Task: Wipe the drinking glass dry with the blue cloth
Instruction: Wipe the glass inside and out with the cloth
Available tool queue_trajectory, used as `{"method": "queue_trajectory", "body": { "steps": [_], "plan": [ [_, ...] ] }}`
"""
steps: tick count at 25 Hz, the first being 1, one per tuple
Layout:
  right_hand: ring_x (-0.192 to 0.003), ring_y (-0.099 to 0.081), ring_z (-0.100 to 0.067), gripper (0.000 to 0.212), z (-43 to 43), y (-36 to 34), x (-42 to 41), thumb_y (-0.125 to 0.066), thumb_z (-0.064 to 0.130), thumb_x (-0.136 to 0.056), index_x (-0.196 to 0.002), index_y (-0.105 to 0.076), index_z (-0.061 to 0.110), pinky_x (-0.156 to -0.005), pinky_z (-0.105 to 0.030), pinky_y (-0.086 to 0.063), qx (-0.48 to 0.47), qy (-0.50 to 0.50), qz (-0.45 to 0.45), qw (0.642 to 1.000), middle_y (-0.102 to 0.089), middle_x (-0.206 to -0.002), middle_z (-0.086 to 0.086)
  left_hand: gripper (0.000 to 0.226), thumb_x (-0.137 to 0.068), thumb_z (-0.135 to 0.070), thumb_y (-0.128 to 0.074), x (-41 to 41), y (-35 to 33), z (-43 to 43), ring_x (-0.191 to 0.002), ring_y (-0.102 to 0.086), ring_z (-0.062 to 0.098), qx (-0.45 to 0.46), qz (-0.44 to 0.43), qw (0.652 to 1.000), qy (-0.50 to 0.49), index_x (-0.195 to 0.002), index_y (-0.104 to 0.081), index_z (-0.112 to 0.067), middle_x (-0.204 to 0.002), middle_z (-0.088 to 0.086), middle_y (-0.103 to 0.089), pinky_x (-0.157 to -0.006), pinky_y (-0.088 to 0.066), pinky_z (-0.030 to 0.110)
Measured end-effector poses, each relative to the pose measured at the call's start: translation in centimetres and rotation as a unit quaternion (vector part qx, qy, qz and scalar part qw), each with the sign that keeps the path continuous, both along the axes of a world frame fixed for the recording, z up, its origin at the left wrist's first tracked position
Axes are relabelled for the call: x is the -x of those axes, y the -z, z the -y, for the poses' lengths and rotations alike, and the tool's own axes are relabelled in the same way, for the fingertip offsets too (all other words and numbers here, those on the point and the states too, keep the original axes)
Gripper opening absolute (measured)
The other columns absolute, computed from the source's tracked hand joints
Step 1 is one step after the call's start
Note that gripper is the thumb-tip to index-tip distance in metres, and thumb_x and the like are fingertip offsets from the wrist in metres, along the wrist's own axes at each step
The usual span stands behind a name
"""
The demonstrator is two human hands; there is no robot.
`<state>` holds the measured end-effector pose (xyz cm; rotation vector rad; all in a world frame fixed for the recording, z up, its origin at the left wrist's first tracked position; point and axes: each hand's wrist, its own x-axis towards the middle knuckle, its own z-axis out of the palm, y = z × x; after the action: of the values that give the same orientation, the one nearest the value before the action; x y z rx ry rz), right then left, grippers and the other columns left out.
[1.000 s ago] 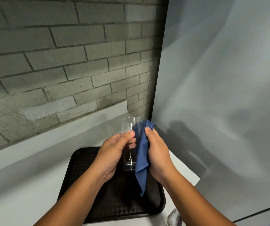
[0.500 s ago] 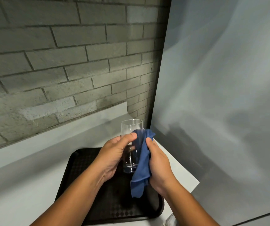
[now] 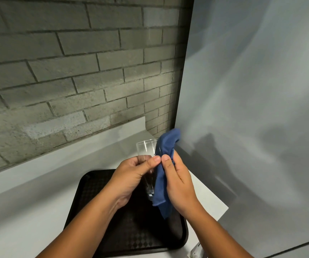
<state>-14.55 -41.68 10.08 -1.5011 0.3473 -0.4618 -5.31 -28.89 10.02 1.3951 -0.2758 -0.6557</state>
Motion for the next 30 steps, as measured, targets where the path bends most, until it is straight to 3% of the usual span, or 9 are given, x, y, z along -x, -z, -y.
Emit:
{"method": "queue_trajectory", "body": {
  "steps": [4, 9, 14, 17, 21, 22, 24, 26, 30],
  "plan": [
    [-0.137, -0.07, -0.028, 0.039, 0.3, -0.5, -0.3, -0.047, 0.027, -0.117, -0.151, -0.062, 0.016, -0.125, -0.053, -0.047, -0.063, -0.014, -0.002, 0.998, -0.075, -0.144, -0.012, 0.075, -0.054, -0.061, -0.105, 0.0, -0.3, 0.0, -0.103, -0.075, 0.03, 0.027, -0.035, 0.999, 0.014, -0.104, -0.088, -0.008, -0.104, 0.016, -0.085, -0.11, -0.057, 0.047],
    [-0.14, -0.068, -0.022, 0.039, 0.2, -1.3, -0.3, -0.047, 0.027, -0.117, -0.152, -0.062, 0.021, -0.127, -0.048, -0.045, -0.012, -0.003, 0.012, 1.0, -0.074, -0.147, -0.005, 0.103, -0.059, -0.059, -0.104, 0.0, -1.3, 0.3, -0.111, -0.076, 0.04, 0.043, -0.051, 0.998, 0.015, -0.129, -0.075, 0.011, -0.131, 0.039, -0.076, -0.117, -0.055, 0.058],
    [-0.16, -0.036, 0.004, 0.044, -0.8, -1.8, 0.1, -0.049, 0.033, -0.115, -0.152, -0.044, 0.054, -0.135, -0.029, -0.027, 0.151, -0.013, 0.01, 0.988, -0.042, -0.17, 0.024, 0.064, -0.067, -0.057, -0.096, 0.3, -1.0, 0.8, -0.094, -0.087, 0.028, 0.052, -0.076, 0.996, -0.005, -0.11, -0.091, -0.01, -0.114, 0.023, -0.087, -0.08, -0.069, 0.037],
    [-0.147, -0.061, -0.013, 0.04, 0.6, -1.8, -0.2, -0.045, 0.019, -0.118, -0.153, -0.059, 0.032, -0.13, -0.045, -0.041, 0.034, -0.01, 0.024, 0.999, -0.068, -0.154, 0.005, 0.061, -0.076, -0.053, -0.098, 0.3, -1.2, 0.9, -0.096, -0.086, 0.03, 0.047, -0.068, 0.997, -0.003, -0.114, -0.089, -0.006, -0.113, 0.023, -0.087, -0.083, -0.068, 0.037],
    [-0.146, -0.045, 0.02, 0.051, -2.0, -2.2, 1.4, -0.046, 0.032, -0.112, -0.15, -0.036, 0.064, -0.121, -0.01, -0.036, 0.101, -0.039, 0.016, 0.994, -0.051, -0.15, 0.051, 0.061, -0.08, -0.059, -0.09, 0.3, -1.9, 0.9, -0.088, -0.087, 0.029, 0.034, -0.065, 0.997, -0.016, -0.113, -0.09, -0.009, -0.109, 0.023, -0.088, -0.071, -0.068, 0.035],
    [-0.15, -0.04, 0.019, 0.053, -1.7, -2.4, 1.1, -0.046, 0.034, -0.113, -0.153, -0.031, 0.065, -0.124, -0.011, -0.034, 0.124, -0.024, 0.014, 0.992, -0.046, -0.156, 0.049, 0.061, -0.08, -0.06, -0.09, 0.4, -2.0, 1.0, -0.09, -0.087, 0.029, 0.032, -0.065, 0.997, -0.009, -0.115, -0.089, -0.009, -0.11, 0.022, -0.088, -0.072, -0.068, 0.035],
    [-0.155, -0.048, -0.001, 0.049, -0.1, -3.2, 0.3, -0.046, 0.03, -0.117, -0.163, -0.039, 0.046, -0.132, -0.033, -0.036, 0.091, -0.011, 0.021, 0.996, -0.052, -0.167, 0.02, 0.059, -0.081, -0.057, -0.094, 0.6, -2.2, 1.0, -0.094, -0.087, 0.031, 0.035, -0.065, 0.997, 0.003, -0.115, -0.089, -0.009, -0.112, 0.023, -0.088, -0.077, -0.069, 0.037],
    [-0.146, -0.061, -0.012, 0.042, 0.0, -3.4, 0.2, -0.046, 0.025, -0.118, -0.159, -0.054, 0.028, -0.129, -0.044, -0.042, 0.056, -0.015, 0.02, 0.998, -0.066, -0.157, 0.003, 0.057, -0.078, -0.056, -0.096, 0.5, -2.4, 0.9, -0.088, -0.087, 0.029, 0.035, -0.071, 0.997, 0.0, -0.11, -0.09, -0.008, -0.11, 0.026, -0.087, -0.075, -0.069, 0.037],
    [-0.159, -0.039, 0.002, 0.046, -0.8, -2.8, 1.0, -0.05, 0.031, -0.113, -0.158, -0.057, 0.027, -0.133, -0.025, -0.03, 0.222, -0.001, 0.026, 0.975, -0.05, -0.171, 0.007, 0.093, -0.051, -0.067, -0.104, 0.3, -2.1, 0.4, -0.085, -0.085, 0.031, 0.045, -0.076, 0.996, -0.015, -0.116, -0.086, -0.002, -0.111, 0.03, -0.085, -0.075, -0.069, 0.04]
  ]
}}
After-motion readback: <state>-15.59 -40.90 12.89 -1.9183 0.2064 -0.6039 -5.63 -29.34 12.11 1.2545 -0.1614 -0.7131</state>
